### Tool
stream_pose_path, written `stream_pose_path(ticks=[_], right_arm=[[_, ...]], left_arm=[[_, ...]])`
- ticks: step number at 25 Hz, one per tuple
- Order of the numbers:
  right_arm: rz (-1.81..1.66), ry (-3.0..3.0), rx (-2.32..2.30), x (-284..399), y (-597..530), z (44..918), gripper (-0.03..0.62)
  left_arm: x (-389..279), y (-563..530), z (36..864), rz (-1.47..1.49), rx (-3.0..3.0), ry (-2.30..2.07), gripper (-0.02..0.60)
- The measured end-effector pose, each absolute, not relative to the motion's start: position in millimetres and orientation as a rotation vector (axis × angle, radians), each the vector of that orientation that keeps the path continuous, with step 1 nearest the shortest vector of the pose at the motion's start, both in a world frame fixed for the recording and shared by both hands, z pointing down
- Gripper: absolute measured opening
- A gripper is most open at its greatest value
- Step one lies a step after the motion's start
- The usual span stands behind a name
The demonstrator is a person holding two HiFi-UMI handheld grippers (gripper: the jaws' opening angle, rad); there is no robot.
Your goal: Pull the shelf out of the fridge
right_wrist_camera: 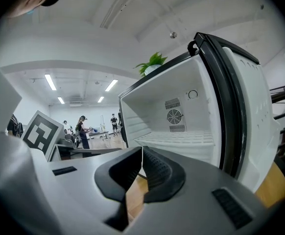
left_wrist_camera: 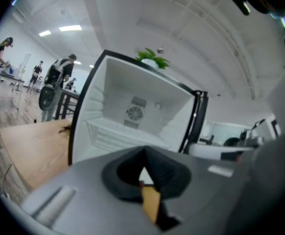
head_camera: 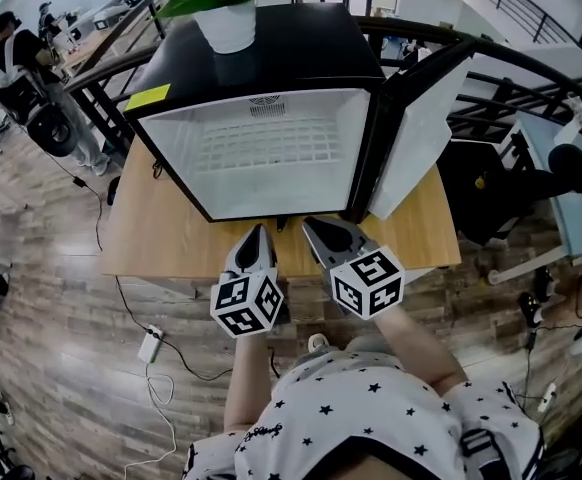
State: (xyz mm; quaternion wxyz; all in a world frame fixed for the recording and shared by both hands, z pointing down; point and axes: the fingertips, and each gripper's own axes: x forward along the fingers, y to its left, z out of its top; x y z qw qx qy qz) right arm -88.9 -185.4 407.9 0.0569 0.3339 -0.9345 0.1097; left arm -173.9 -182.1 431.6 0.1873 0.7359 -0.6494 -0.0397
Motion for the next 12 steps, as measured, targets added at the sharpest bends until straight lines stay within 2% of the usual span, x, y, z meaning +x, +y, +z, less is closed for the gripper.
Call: stream_pose_path(ticks=[12], right_arm=[[0.315,-2.857,1.066,-84.8,-204.4,407.7,0.021]], left_arm=[[-186.0,-224.2,438.5,-0.242,1.999,-1.793,0.006]])
